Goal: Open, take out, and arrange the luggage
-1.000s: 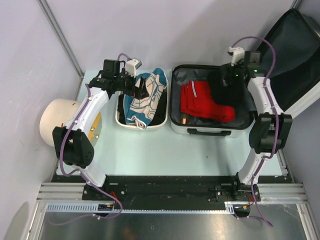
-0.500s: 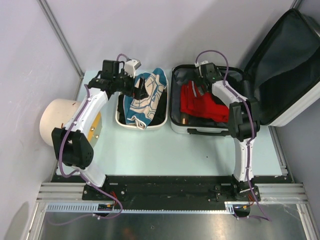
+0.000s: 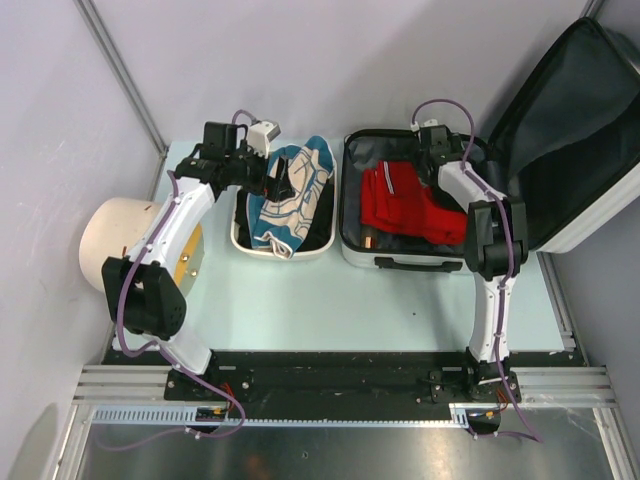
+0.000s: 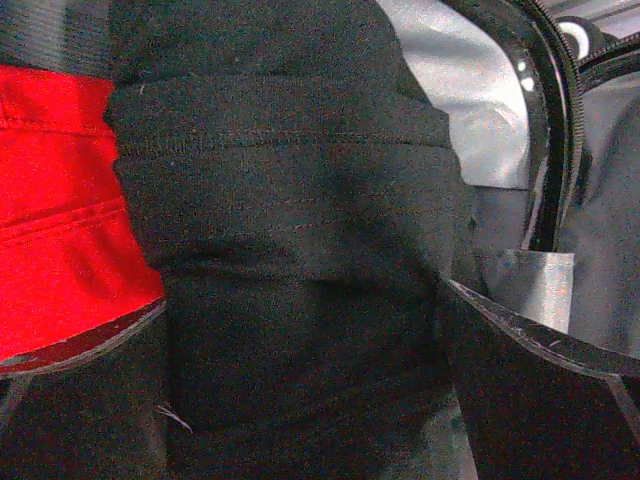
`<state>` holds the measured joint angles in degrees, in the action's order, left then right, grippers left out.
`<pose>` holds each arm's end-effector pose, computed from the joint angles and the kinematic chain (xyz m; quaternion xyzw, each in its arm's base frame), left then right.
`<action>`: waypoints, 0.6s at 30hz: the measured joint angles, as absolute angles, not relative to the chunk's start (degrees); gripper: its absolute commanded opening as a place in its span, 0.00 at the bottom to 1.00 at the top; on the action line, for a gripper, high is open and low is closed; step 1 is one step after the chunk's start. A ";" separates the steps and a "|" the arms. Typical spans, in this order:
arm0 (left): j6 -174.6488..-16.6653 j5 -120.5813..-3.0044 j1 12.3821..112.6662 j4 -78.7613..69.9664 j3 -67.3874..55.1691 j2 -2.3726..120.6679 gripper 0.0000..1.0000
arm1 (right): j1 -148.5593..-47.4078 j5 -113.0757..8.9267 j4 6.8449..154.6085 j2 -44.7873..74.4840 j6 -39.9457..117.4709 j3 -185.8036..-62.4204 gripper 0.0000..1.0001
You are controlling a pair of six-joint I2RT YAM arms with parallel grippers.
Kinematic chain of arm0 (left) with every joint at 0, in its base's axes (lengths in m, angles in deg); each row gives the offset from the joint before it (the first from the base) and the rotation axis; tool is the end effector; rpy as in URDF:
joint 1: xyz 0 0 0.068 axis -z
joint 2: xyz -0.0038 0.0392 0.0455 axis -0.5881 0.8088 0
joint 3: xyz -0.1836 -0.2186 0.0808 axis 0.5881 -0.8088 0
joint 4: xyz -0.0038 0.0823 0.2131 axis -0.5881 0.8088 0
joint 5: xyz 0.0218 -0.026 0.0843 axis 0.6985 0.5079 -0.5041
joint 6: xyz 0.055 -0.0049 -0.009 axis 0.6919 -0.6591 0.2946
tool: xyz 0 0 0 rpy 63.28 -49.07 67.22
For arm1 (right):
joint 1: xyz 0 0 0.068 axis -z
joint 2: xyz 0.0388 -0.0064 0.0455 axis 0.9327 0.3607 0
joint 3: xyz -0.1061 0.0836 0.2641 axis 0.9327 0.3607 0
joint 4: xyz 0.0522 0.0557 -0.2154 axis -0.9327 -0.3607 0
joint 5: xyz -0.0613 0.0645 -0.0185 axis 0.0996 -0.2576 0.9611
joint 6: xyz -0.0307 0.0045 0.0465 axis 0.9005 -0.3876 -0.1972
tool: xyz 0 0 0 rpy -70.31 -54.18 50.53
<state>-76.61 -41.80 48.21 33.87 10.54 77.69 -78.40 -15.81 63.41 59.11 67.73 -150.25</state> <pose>0.3236 -0.0885 0.3711 0.2500 0.8533 -0.2387 0.3904 0.4801 0.0619 0.2486 -0.1436 0.8776 -0.2677 0.3709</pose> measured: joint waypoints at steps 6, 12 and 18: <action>-76.55 -41.80 48.21 33.87 10.54 77.69 1.00 | -76.39 -18.26 57.99 59.46 67.49 -154.60 0.67; -76.50 -41.83 47.82 33.96 10.54 77.69 1.00 | -70.57 -31.11 48.53 61.20 66.00 -162.56 0.44; -76.46 -41.83 46.72 34.39 10.54 77.48 0.99 | -66.33 -41.43 39.08 62.43 65.78 -170.47 0.00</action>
<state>-76.46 -41.83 46.72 34.39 10.54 77.48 -66.33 -41.43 39.08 62.43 65.78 -170.47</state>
